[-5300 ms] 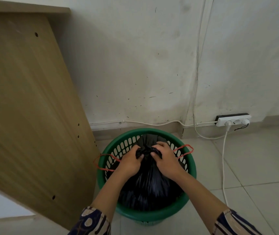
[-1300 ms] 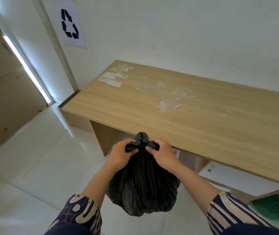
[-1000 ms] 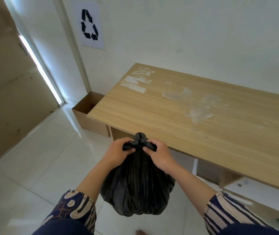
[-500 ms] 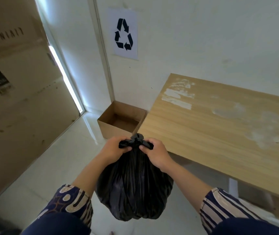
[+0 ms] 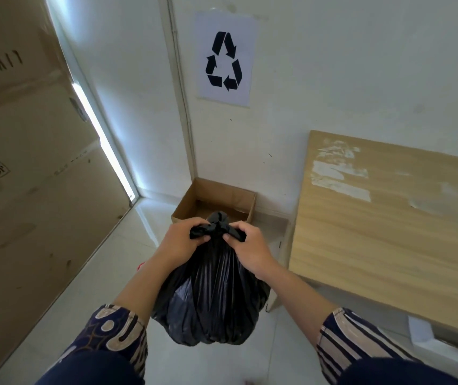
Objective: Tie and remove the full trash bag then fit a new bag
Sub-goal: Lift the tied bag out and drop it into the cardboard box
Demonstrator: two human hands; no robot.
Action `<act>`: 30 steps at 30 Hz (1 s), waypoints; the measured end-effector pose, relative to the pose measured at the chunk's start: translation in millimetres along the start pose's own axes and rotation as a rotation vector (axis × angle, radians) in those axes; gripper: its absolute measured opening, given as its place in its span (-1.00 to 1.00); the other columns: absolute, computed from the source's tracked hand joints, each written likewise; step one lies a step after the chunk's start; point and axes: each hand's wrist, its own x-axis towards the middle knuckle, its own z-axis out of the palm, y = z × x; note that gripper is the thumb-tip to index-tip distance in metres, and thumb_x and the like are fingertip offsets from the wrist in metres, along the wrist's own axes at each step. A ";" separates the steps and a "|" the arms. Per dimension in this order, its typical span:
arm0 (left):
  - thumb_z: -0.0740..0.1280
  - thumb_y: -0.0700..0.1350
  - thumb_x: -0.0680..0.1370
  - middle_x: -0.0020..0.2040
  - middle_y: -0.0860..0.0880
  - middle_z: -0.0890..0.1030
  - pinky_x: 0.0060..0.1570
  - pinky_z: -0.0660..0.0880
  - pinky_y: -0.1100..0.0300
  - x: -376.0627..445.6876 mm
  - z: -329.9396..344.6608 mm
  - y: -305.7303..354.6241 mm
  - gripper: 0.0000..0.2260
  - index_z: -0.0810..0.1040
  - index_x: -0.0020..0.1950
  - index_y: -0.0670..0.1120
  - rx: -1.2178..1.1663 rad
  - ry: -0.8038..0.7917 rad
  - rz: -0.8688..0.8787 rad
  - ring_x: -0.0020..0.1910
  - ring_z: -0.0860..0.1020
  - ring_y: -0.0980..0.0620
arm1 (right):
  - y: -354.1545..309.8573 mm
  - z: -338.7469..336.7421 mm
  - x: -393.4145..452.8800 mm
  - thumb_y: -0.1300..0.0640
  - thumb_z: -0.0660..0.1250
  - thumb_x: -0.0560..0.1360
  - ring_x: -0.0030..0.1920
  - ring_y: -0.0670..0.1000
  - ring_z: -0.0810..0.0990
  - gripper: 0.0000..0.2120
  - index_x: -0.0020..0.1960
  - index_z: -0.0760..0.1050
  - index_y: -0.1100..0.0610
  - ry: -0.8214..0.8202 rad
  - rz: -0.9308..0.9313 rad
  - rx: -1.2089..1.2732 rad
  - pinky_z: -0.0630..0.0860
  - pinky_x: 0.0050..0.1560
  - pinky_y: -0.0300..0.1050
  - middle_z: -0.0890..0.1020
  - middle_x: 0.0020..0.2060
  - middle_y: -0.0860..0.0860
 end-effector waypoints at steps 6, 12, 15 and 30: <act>0.35 -0.23 0.48 0.07 -0.08 0.60 0.01 0.28 0.29 84.6 -23.2 -33.5 -0.78 0.56 0.11 -0.11 0.007 0.032 0.021 0.00 0.45 0.07 | -9.2 19.3 91.2 0.24 0.27 0.50 -0.01 -0.02 0.47 -0.83 0.08 0.51 0.23 0.027 -0.056 -0.022 0.35 0.01 -0.19 0.53 -0.06 0.01; 0.35 -0.25 0.48 0.13 -0.12 0.59 0.05 0.30 0.31 185.9 -26.8 -57.3 -0.76 0.55 0.14 -0.14 -0.008 0.046 0.040 0.08 0.49 -0.01 | -3.0 20.6 194.5 0.26 0.27 0.50 -0.01 -0.02 0.49 -0.84 0.07 0.52 0.23 0.063 -0.055 -0.030 0.41 0.06 -0.15 0.54 -0.08 0.01; 0.35 -0.24 0.48 0.12 -0.12 0.59 0.07 0.32 0.30 239.6 -22.7 -70.8 -0.77 0.56 0.13 -0.14 -0.006 0.046 0.060 0.11 0.50 -0.05 | 7.5 19.4 246.9 0.26 0.28 0.49 -0.01 0.00 0.48 -0.84 0.07 0.51 0.23 0.100 -0.057 -0.040 0.41 0.07 -0.12 0.53 -0.08 0.02; 0.34 -0.29 0.47 -0.04 0.05 0.52 -0.18 0.28 0.68 456.0 42.6 -160.4 -0.79 0.57 0.09 -0.17 -0.042 0.000 0.173 -0.01 0.44 0.12 | 105.9 25.3 451.7 0.26 0.27 0.50 -0.01 0.01 0.47 -0.87 0.04 0.52 0.21 0.191 0.001 -0.009 0.44 0.10 -0.11 0.52 -0.09 0.02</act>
